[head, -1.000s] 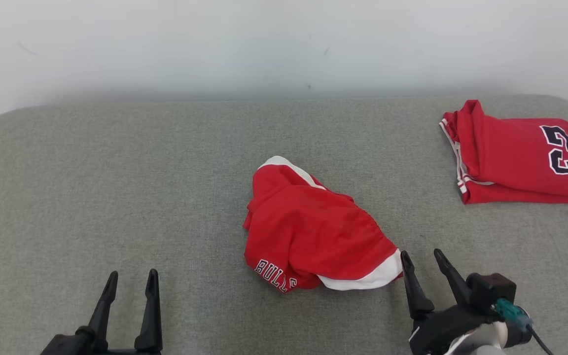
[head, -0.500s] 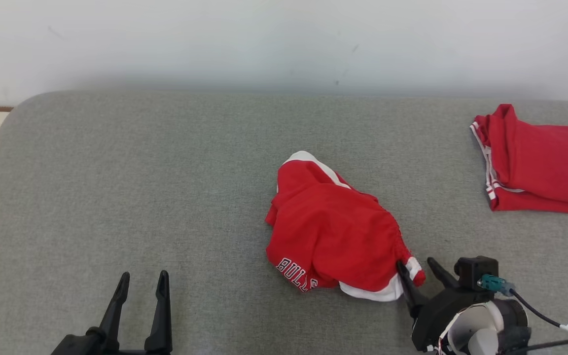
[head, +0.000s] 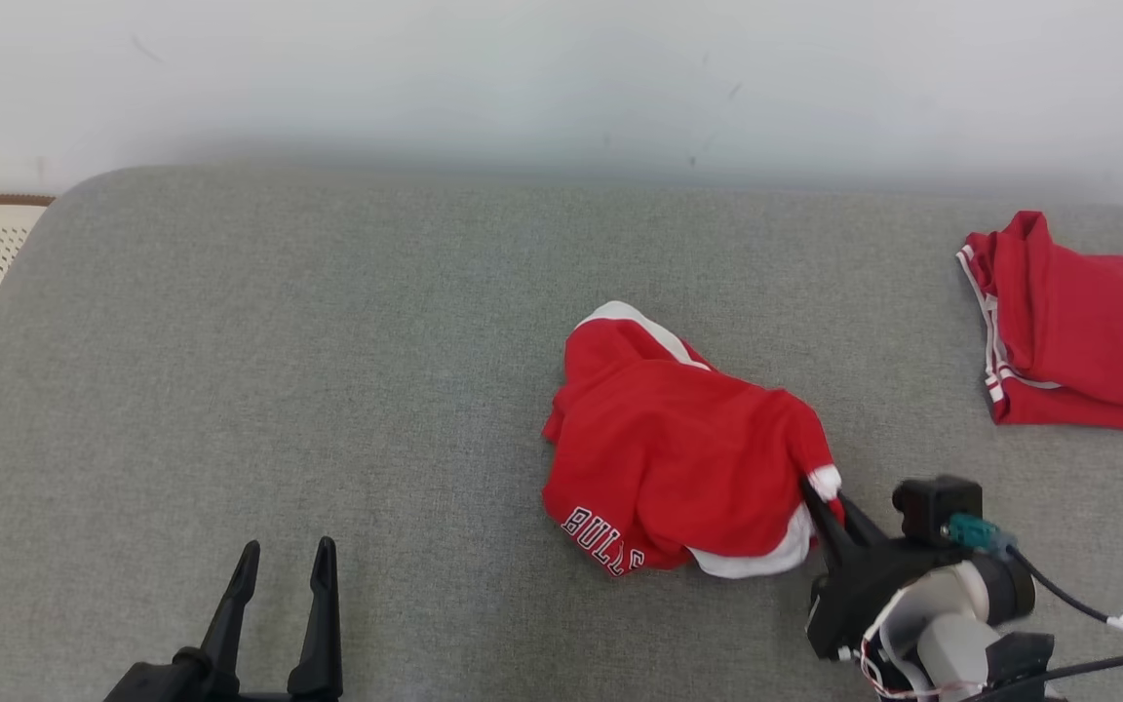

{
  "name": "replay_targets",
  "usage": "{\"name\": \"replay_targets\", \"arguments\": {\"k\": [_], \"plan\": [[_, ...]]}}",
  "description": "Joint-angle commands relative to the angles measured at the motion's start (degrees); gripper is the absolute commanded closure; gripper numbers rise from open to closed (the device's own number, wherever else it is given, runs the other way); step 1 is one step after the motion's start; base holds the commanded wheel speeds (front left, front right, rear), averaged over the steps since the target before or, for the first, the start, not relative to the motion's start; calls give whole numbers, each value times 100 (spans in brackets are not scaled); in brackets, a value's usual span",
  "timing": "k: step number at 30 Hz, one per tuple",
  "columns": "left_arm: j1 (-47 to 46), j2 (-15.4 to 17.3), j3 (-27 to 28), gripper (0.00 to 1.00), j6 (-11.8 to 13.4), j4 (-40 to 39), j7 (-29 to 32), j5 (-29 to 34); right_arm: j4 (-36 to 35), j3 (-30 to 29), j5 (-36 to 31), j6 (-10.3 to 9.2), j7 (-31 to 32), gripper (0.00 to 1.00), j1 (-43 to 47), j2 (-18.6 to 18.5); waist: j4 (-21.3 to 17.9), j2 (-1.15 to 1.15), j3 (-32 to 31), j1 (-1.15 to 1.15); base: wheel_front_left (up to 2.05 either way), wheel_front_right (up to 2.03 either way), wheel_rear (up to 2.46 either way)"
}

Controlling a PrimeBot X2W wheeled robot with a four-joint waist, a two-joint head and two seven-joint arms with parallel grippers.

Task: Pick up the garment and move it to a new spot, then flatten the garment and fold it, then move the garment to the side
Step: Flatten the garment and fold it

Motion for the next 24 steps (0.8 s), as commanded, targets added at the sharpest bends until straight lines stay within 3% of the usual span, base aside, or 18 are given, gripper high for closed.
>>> {"name": "replay_targets", "arguments": {"k": [1, 17, 24], "plan": [[25, -25, 48, 0, -39, 34, -23, 32, -80, 55, -21, -3, -148, 100, -141, -29, -24, -1, -64, 0, 0, 0, 0], [217, -128, 242, 0, -182, 145, -23, 160, -816, 609, 177, -3, -253, 100, -1655, -34, -50, -1, -432, 0, 0, 0, 0], [299, -153, 295, 0, -177, 149, -24, 201, -948, 719, 294, -4, -246, 100, -2175, 129, -38, -1, -509, 0, 0, 0, 0]]}}
